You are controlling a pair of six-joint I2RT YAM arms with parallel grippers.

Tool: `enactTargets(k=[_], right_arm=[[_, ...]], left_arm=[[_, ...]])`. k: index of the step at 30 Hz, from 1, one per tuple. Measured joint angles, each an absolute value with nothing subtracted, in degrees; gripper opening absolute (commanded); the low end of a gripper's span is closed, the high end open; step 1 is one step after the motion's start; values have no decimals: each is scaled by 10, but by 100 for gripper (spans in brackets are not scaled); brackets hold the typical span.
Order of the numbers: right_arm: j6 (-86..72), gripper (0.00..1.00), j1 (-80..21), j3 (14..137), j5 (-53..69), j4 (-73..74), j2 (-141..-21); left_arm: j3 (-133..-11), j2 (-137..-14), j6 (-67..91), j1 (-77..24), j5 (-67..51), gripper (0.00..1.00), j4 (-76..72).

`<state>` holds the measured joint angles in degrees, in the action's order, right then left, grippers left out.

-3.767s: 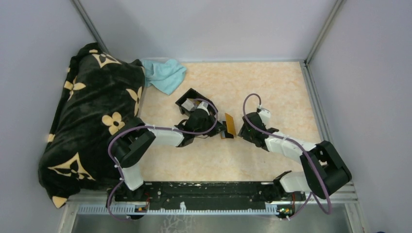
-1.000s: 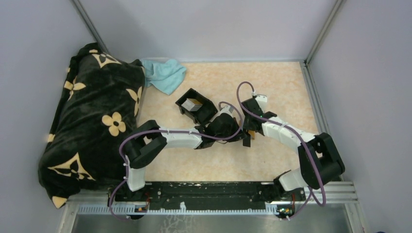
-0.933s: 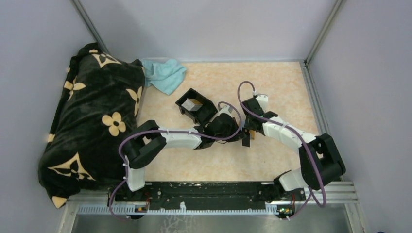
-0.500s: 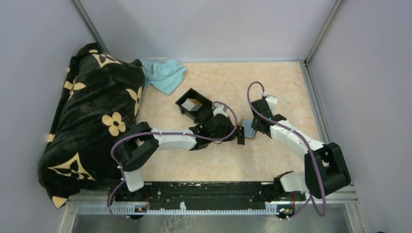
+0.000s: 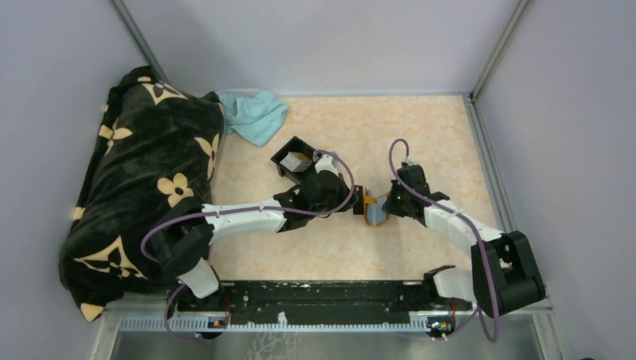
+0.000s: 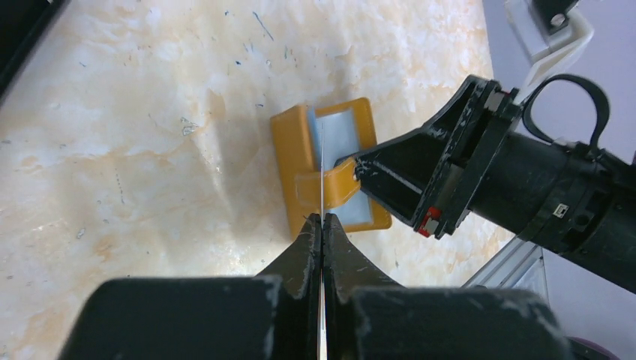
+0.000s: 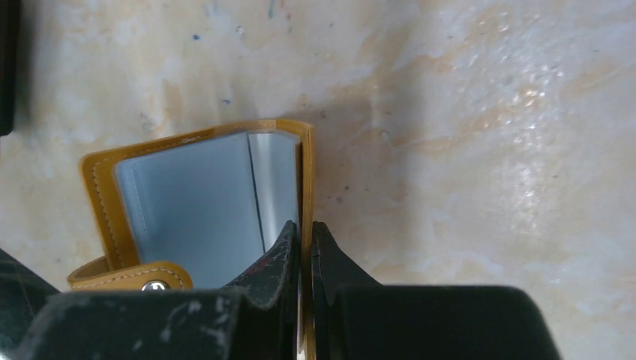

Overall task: Put the credit cards into the card holder
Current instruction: Open the card holder at the center of the board.

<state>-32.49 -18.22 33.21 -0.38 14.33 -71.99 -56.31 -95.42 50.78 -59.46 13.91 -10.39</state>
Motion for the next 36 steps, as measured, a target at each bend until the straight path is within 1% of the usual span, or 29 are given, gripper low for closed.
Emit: enactTargets(k=[6, 12, 15, 19, 27, 36], right_arm=[[-320, 0, -206, 325, 27, 148, -680], [-320, 0, -269, 359, 11, 172, -683], [-321, 0, -282, 370, 9, 172, -691], [-321, 0, -290, 370, 7, 176, -698], [-333, 0, -293, 367, 6, 171, -698], [-373, 0, -293, 310, 12, 130, -681]], left_arm=[[-563, -910, 483, -595, 140, 0, -71], [-563, -861, 467, -595, 139, 0, -57], [-563, -850, 458, -595, 139, 0, -52], [-563, -858, 448, -595, 132, 0, -43], [-552, -913, 447, -595, 124, 0, -29], [-520, -939, 464, -595, 126, 0, 2]])
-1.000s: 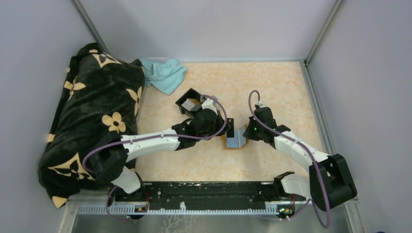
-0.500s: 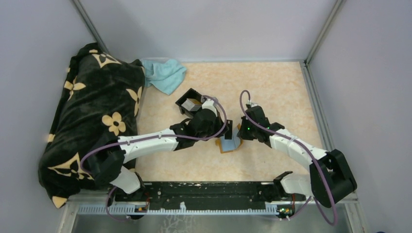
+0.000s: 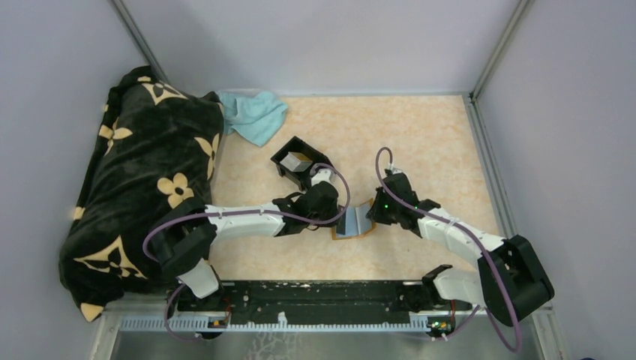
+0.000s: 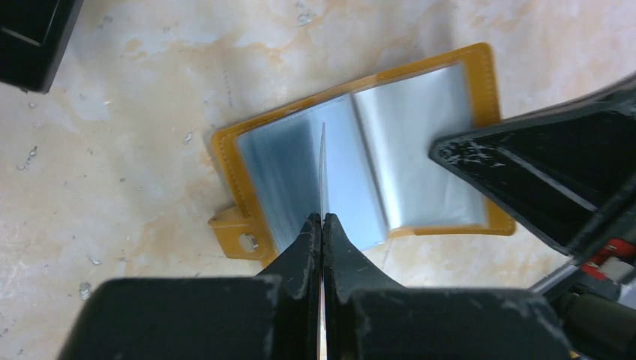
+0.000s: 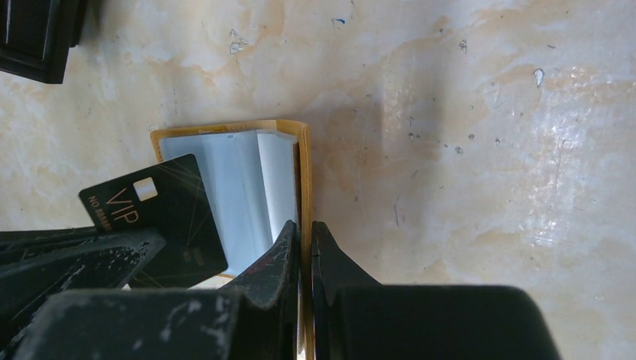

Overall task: Put the credit cards into the card holder
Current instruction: Open the card holder at the center of the board.

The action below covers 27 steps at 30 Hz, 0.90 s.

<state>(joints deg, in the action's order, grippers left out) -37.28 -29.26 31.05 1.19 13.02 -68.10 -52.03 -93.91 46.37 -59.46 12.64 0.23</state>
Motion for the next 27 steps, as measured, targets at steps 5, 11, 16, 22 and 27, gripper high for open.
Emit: enactTargets(k=[5, 11, 16, 22, 27], right_arm=[[-391, 0, -288, 287, 12, 110, -666], [-408, 8, -267, 245, 10, 86, -653], [-413, 23, -259, 232, 4, 78, -654], [-419, 35, -257, 229, -15, 70, -655], [-422, 39, -257, 231, -39, 67, -655]], left_arm=[[-518, -960, 485, -594, 133, 0, 10], [-518, -971, 519, -594, 135, 0, 5], [-518, -974, 535, -594, 135, 0, 4], [-518, -974, 544, -594, 136, 0, 5], [-519, -974, 545, -594, 137, 0, 9]])
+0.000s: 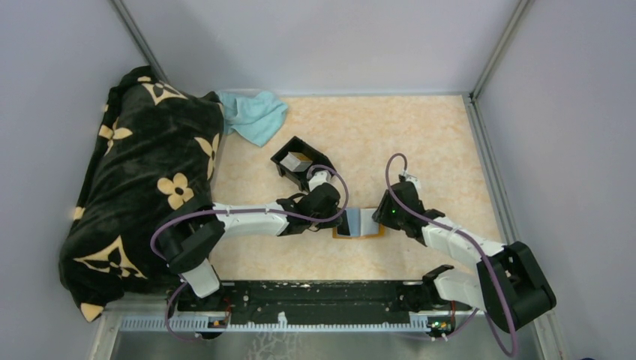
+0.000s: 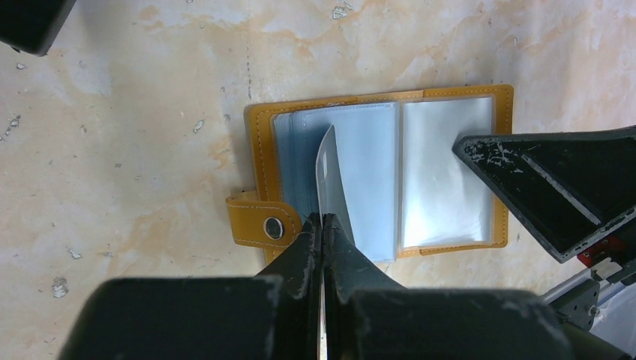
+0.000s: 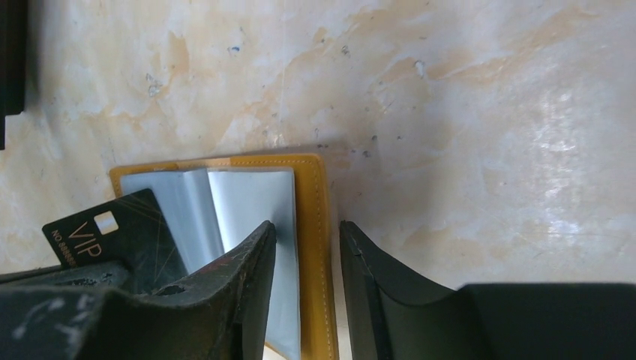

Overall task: Put the credit cards into the card holder
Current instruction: Open the card holder at the center of the board.

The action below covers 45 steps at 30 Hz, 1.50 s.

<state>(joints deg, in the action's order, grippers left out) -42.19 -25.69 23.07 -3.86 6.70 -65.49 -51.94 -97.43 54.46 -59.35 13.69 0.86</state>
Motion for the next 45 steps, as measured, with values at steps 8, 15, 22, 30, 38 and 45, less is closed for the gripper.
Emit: enactTargets(k=[8, 15, 22, 30, 38, 45], right_arm=[[-422, 40, -255, 244, -72, 86, -662], [-422, 40, -254, 253, -90, 99, -668], [-413, 39, -258, 270, -126, 147, -671], [-405, 38, -288, 308, -166, 180, -712], [-407, 37, -295, 319, -195, 222, -713], [-399, 32, -295, 387, -221, 301, -630]], left_arm=[[-525, -975, 545, -594, 139, 0, 18], [-530, -973, 544, -594, 142, 0, 31], [-531, -970, 540, -594, 142, 0, 40], [-531, -966, 528, -594, 142, 0, 45], [-531, -964, 515, -594, 142, 0, 46], [-531, -964, 512, -594, 142, 0, 45]])
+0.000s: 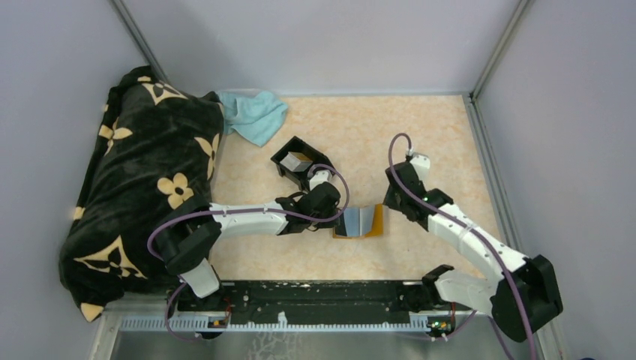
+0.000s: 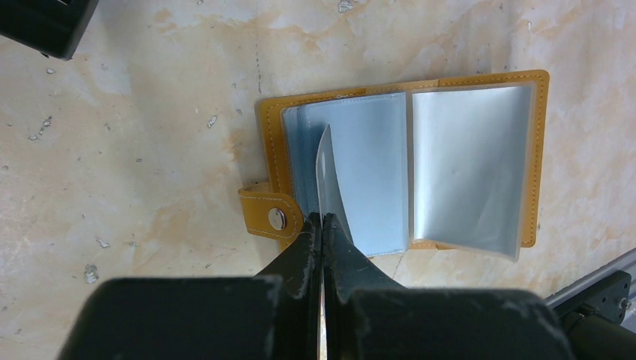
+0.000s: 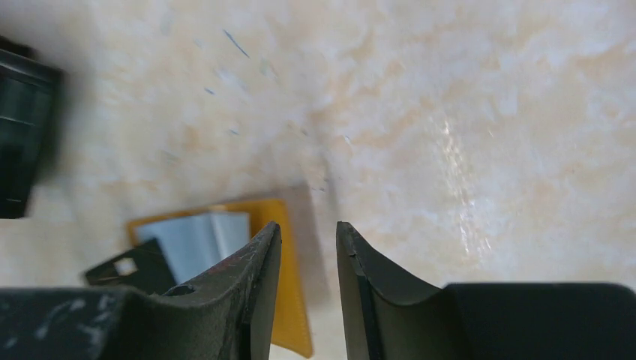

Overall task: Put the credit cards into the card holder
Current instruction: Open the card holder at the center of the board.

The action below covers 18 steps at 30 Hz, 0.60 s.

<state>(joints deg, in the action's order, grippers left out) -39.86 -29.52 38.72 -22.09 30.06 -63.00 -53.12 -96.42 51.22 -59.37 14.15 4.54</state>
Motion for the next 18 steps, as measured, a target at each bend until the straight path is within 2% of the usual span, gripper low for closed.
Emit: enactTargets(k=[8, 18], right_arm=[[-385, 0, -296, 455, -173, 278, -593], [-413, 0, -323, 387, -86, 202, -663]], left_arm=[[-531, -964, 512, -594, 141, 0, 44], [-530, -964, 512, -594, 141, 0, 44]])
